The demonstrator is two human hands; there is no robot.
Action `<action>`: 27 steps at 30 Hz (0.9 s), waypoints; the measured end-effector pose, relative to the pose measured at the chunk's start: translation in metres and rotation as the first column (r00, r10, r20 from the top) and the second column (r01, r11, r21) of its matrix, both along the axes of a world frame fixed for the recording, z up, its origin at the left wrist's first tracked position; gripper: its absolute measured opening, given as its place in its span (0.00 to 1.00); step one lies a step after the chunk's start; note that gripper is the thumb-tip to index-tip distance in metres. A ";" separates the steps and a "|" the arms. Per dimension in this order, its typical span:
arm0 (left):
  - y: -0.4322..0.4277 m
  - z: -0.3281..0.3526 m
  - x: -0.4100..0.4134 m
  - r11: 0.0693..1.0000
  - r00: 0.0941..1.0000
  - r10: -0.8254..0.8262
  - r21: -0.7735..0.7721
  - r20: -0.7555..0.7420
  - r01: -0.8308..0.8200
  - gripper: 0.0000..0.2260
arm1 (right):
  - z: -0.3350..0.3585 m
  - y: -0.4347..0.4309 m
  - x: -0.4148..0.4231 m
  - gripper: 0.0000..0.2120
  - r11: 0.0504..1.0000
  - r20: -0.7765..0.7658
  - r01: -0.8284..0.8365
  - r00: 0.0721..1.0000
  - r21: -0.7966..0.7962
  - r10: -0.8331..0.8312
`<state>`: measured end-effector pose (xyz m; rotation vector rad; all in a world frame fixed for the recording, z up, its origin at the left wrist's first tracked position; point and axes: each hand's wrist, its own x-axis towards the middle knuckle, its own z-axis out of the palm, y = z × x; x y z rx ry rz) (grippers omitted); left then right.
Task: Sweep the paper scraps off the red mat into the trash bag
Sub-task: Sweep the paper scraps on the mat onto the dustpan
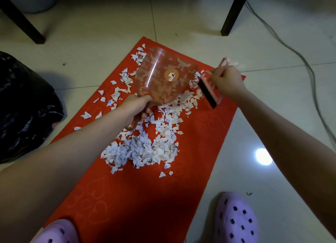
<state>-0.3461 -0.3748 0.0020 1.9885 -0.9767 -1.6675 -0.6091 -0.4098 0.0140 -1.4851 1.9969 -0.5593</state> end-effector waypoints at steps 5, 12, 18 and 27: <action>0.000 0.005 0.013 0.999 0.999 0.037 -0.018 -0.016 -0.037 0.07 | 0.017 0.007 0.000 0.14 0.986 0.021 0.040 0.999 -0.162 -0.037; 0.002 0.007 0.024 0.997 0.997 0.069 -0.033 -0.014 -0.070 0.09 | -0.001 -0.020 0.008 0.16 0.984 -0.245 0.097 0.961 -0.150 -0.132; 0.003 0.006 0.026 0.998 0.998 0.057 -0.036 -0.008 -0.057 0.08 | -0.008 -0.029 0.027 0.17 1.000 -0.187 0.003 0.982 -0.005 -0.003; 0.004 0.005 0.042 0.996 0.997 0.082 -0.024 0.001 -0.082 0.07 | 0.030 0.014 0.040 0.12 0.952 0.099 -0.304 0.949 0.027 0.300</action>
